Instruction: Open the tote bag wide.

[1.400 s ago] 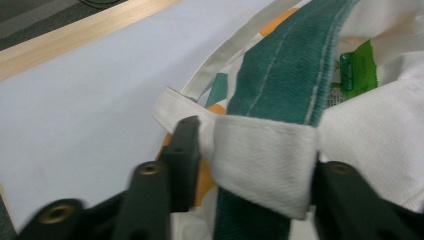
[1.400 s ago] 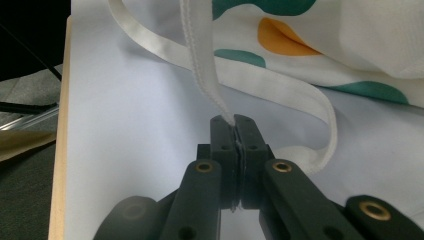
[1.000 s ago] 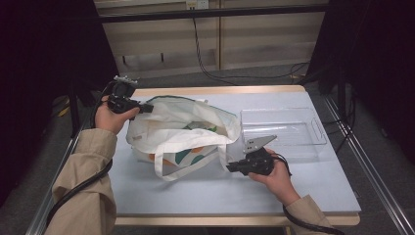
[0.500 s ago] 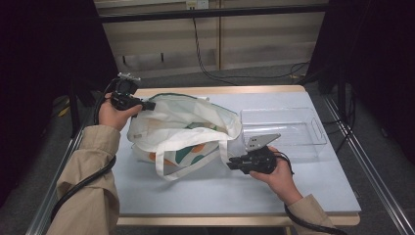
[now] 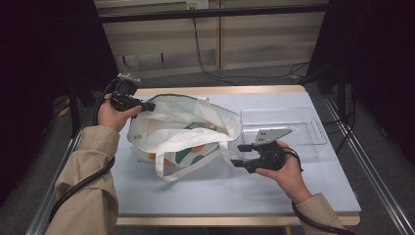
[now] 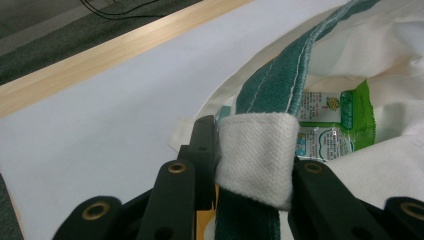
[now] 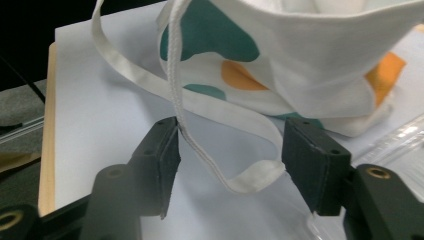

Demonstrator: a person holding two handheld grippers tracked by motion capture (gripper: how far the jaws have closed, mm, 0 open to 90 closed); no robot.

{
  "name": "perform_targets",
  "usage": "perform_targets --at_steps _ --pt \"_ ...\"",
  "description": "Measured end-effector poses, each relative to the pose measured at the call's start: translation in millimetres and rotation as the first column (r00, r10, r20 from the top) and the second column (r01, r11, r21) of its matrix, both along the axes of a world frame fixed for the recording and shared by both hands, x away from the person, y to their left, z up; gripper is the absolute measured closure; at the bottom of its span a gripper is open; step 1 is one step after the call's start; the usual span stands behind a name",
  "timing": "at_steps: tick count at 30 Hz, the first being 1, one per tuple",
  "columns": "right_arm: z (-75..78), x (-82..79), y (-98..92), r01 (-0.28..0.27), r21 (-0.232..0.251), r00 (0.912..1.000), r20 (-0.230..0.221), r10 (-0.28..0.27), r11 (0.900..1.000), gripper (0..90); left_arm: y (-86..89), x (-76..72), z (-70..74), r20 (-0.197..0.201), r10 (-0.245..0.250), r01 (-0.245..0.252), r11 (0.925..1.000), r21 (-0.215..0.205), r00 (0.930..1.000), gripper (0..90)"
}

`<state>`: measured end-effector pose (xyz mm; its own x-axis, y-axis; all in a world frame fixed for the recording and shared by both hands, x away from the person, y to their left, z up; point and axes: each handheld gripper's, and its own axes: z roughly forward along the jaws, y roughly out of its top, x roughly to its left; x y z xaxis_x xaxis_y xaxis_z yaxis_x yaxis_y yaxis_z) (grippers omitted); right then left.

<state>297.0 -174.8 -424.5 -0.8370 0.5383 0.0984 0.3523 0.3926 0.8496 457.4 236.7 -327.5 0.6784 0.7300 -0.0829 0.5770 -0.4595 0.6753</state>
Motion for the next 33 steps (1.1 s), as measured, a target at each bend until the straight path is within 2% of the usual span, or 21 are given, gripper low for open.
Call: perform_targets --at_steps 3,10,16,23,24,33 --pt "4.7 1.4 -4.5 0.013 -0.003 0.9999 0.004 -0.013 1.000 37.0 -1.1 1.0 -0.1 0.001 -0.001 0.001 1.0000 0.002 1.0000 72.4" --pt "21.2 5.0 -11.2 0.027 0.030 0.9991 0.032 -0.028 0.999 33.1 -1.3 2.6 0.5 -0.001 -0.005 0.005 0.9999 0.011 1.0000 72.3" --pt "34.5 6.6 -13.2 0.033 0.024 0.9977 0.059 -0.034 0.999 29.6 -2.1 2.3 0.9 -0.004 -0.010 0.010 0.9998 0.017 0.9999 72.1" --pt "47.2 7.6 -6.7 0.017 0.011 0.9956 0.092 -0.018 1.000 25.8 -2.3 2.4 1.6 -0.001 -0.009 0.009 0.9996 0.027 1.0000 71.8" --pt "48.2 8.0 -4.9 0.011 0.007 0.9955 0.094 -0.011 1.000 25.4 -2.3 2.5 0.9 -0.002 -0.010 0.010 0.9998 0.016 0.9999 71.8" --pt "52.0 13.7 5.3 -0.006 -0.021 0.9935 0.113 0.008 1.000 20.8 -2.9 2.6 0.1 -0.005 -0.006 0.006 0.9999 0.012 1.0000 71.2"
